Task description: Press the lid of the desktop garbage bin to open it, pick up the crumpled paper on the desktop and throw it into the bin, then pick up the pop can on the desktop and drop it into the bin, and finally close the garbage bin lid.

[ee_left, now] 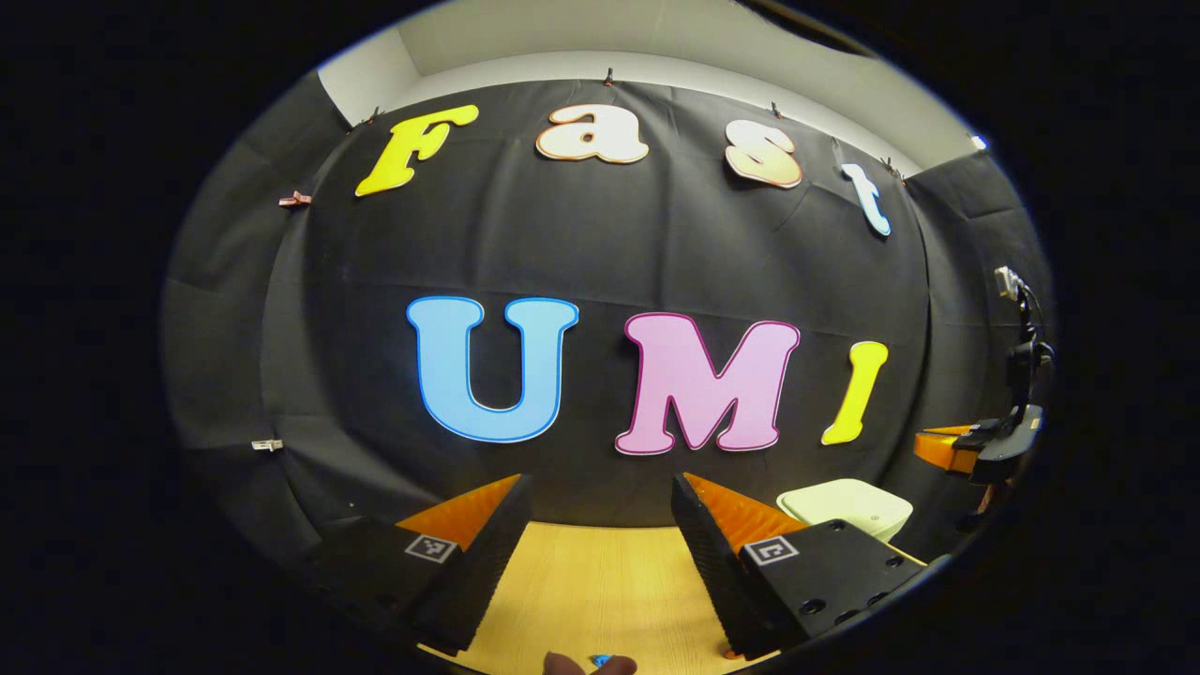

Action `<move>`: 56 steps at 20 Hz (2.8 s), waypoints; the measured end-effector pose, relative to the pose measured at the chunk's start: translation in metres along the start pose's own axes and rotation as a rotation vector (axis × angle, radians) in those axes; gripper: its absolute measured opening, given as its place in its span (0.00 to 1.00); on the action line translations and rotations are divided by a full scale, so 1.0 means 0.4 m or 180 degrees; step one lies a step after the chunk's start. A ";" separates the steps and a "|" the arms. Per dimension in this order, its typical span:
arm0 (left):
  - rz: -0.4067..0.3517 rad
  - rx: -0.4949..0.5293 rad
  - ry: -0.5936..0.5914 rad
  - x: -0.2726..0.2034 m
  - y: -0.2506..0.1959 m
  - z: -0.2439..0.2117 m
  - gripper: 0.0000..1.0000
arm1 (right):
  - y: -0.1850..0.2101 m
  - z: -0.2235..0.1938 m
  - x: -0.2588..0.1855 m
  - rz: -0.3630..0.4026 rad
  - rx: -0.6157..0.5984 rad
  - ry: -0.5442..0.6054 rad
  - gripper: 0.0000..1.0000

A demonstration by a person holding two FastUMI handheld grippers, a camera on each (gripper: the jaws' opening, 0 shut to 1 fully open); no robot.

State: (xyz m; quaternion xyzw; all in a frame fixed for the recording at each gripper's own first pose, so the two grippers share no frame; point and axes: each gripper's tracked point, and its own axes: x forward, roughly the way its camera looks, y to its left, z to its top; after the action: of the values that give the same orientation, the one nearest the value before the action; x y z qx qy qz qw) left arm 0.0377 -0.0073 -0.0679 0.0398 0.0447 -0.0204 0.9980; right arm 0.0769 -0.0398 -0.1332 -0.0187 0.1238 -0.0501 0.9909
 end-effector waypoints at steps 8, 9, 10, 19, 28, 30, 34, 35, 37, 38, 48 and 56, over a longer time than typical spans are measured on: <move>0.0015 0.0063 0.0049 -0.008 -0.002 -0.024 0.95 | -0.034 -0.231 0.107 0.0049 0.0254 0.0648 0.05; 0.0016 0.0076 0.0058 -0.010 -0.001 -0.031 0.95 | -0.031 -0.252 0.113 0.0067 0.0320 0.0715 0.05; 0.0018 0.0082 0.0064 -0.011 -0.001 -0.034 0.95 | -0.029 -0.273 0.116 0.0078 0.0381 0.0782 0.05; 0.0027 0.0024 0.0133 -0.010 -0.005 -0.056 0.95 | -0.023 -0.323 0.117 0.0136 0.0294 0.0809 0.06; 0.0047 -0.0006 0.0142 -0.009 -0.008 -0.060 0.95 | -0.036 -0.295 0.127 0.0113 0.0294 0.0764 0.05; 0.0053 0.0000 0.0134 -0.011 -0.005 -0.057 0.95 | -0.033 -0.295 0.122 0.0121 0.0246 0.0778 0.06; 0.0058 -0.0010 0.0141 -0.011 0.000 -0.060 0.95 | -0.010 -0.261 0.099 0.0223 0.0273 0.0663 0.05; 0.0064 -0.0015 0.0145 -0.011 0.003 -0.060 0.95 | -0.010 -0.242 0.096 0.0230 0.0267 0.0598 0.05; 0.0065 -0.0030 0.0142 -0.012 0.003 -0.060 0.95 | -0.021 -0.199 0.090 0.0202 0.0283 0.0460 0.05; 0.0063 -0.0033 0.0139 -0.012 0.003 -0.061 0.95 | -0.028 -0.180 0.091 0.0185 0.0299 0.0403 0.05; 0.0088 -0.0022 0.0111 -0.014 0.017 -0.056 0.95 | -0.034 0.003 0.060 0.0226 0.0427 -0.0134 0.05; 0.0105 -0.0054 0.0136 -0.015 0.026 -0.069 0.95 | -0.008 0.079 0.024 0.0312 0.0399 -0.0350 0.05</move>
State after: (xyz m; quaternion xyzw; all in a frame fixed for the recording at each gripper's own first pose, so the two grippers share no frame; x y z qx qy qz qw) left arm 0.0296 0.0055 -0.0937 0.0326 0.0655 -0.0027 0.9973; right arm 0.0938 -0.0433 -0.1048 0.0467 0.0666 -0.0081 0.9967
